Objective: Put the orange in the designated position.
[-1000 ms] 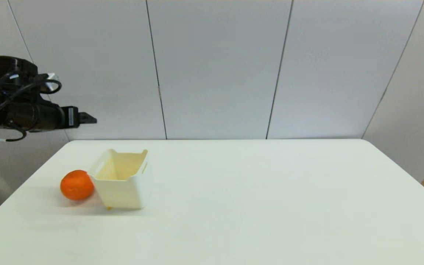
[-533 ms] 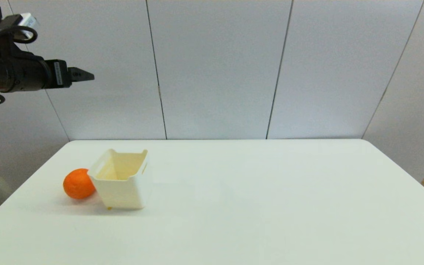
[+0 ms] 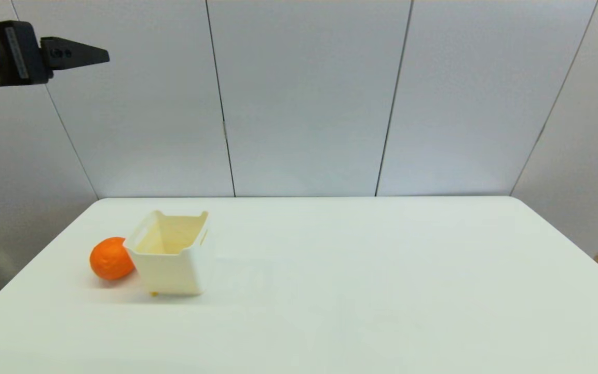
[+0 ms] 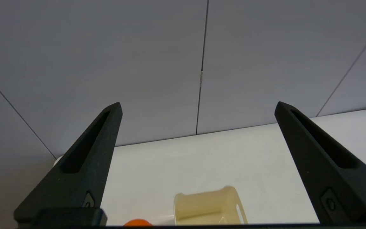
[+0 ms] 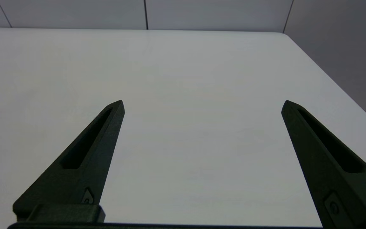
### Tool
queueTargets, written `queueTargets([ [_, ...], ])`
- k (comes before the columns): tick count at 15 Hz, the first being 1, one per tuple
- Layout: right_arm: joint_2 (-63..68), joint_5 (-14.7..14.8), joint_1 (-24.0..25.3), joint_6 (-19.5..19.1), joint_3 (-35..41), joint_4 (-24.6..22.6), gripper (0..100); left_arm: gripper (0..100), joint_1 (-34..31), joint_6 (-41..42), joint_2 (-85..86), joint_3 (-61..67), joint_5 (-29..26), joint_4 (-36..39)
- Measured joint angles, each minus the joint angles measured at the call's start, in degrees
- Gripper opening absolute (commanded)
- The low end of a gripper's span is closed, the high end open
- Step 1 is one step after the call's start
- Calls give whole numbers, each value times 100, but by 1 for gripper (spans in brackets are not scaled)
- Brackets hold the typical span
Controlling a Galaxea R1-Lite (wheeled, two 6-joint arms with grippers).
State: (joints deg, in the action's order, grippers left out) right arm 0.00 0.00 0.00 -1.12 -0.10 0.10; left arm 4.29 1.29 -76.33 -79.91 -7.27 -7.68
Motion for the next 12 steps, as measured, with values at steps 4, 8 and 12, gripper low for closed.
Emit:
queueTargets([
  [4,0,0,0,0,0,0,100,100,33,16,1120,681,0,-6],
  [8,0,0,0,0,0,0,100,100,33,27,2277,1486,-9,-17],
  [12,0,0,0,2,0,0,100,100,26,71,3474,2556,-1,-20],
])
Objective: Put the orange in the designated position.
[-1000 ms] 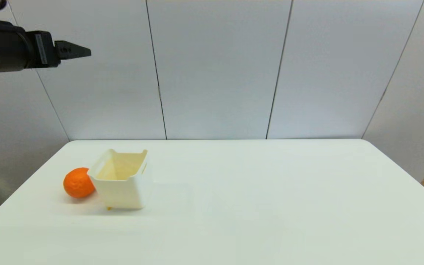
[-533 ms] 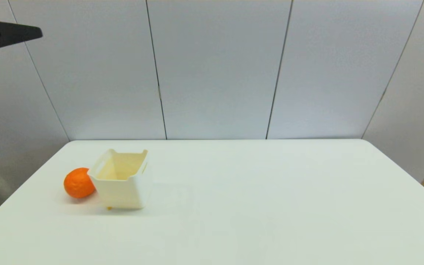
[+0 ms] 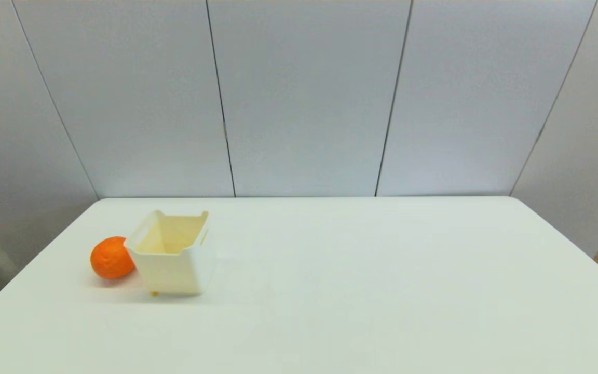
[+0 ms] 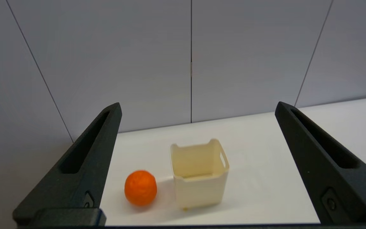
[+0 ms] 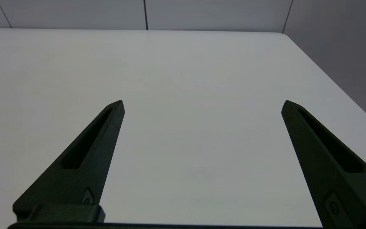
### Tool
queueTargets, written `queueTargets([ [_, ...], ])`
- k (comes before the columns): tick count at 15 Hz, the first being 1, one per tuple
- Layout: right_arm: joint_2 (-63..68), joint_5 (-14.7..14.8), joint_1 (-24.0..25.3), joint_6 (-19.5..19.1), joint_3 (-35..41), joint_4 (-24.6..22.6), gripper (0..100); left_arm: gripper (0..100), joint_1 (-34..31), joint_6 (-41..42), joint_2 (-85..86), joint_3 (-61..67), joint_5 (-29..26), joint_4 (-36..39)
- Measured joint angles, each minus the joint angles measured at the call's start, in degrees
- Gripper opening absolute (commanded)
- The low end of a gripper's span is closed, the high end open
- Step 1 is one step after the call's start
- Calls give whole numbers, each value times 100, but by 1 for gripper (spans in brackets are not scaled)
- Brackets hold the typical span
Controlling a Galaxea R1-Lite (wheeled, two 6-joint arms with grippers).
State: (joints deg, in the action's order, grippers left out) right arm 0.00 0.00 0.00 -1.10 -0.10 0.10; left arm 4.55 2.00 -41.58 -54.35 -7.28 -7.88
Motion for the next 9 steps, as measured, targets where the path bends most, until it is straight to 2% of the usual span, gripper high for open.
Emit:
queueTargets([
  [9,0,0,0,-2,0,4,100,100,-254,21,1985,1843,12,5],
])
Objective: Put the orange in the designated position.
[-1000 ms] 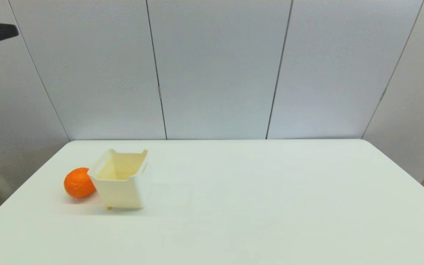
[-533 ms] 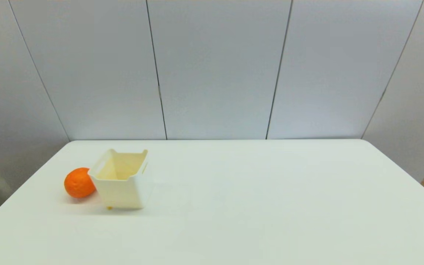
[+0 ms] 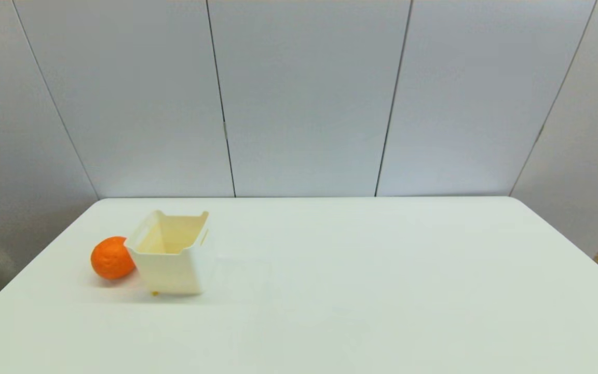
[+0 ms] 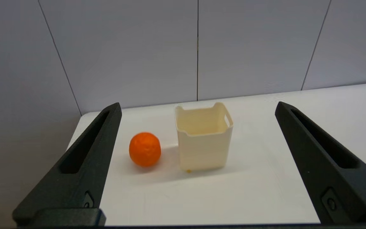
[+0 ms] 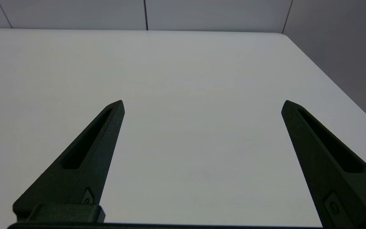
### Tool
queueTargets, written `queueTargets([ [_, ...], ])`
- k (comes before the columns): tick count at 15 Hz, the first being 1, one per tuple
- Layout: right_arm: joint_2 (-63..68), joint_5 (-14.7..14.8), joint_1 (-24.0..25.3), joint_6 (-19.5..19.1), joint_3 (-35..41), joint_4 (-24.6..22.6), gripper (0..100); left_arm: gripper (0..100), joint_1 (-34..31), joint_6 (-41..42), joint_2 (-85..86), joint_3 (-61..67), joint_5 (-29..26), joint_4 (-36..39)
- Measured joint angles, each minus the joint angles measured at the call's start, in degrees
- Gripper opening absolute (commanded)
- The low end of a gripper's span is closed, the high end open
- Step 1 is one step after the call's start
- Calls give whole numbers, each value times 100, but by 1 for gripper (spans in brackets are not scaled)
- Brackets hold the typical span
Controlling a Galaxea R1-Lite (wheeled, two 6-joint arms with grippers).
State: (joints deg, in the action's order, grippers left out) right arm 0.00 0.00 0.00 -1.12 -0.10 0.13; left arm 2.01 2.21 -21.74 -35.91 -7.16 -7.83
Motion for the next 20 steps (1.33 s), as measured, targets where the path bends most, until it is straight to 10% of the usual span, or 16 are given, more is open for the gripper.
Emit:
queueTargets([
  [20,0,0,0,2,0,-6,100,100,-206,-1,2174,2894,35,171],
])
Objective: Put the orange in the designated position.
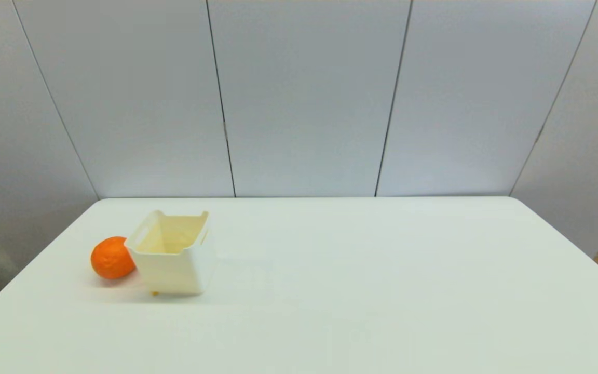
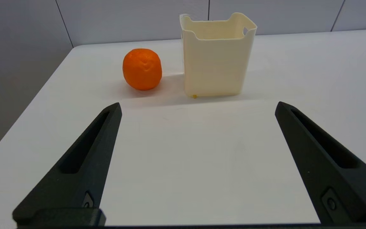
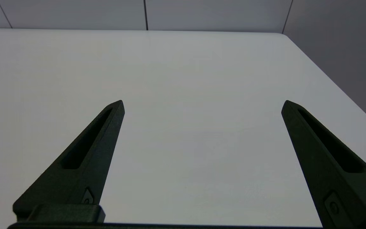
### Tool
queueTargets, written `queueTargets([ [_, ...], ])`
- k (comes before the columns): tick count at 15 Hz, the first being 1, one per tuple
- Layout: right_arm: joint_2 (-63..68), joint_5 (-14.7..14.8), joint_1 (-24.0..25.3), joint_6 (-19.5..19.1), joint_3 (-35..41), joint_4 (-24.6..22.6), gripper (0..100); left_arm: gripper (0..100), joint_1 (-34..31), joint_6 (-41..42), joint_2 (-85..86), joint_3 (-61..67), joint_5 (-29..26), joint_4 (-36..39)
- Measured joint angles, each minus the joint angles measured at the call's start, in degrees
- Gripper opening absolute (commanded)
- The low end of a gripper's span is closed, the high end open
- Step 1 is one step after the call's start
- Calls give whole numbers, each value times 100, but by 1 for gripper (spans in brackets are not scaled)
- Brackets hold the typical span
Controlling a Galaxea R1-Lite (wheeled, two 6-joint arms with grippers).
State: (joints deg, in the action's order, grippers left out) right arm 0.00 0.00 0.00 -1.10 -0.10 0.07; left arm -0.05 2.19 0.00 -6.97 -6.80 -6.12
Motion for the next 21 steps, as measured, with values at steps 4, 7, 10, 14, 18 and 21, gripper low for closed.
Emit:
queueTargets([
  [4,0,0,0,-2,0,2,100,100,2,45,7,402,2,658],
  [7,0,0,0,0,0,2,100,100,5,160,7,660,90,1218],
  [10,0,0,0,0,0,2,100,100,5,171,7,688,232,1091],
  [14,0,0,0,-2,2,2,100,100,5,190,7,695,419,788],
  [18,0,0,0,-2,2,2,100,100,5,347,7,695,546,583],
  [21,0,0,0,-2,2,2,100,100,5,325,7,697,524,581],
])
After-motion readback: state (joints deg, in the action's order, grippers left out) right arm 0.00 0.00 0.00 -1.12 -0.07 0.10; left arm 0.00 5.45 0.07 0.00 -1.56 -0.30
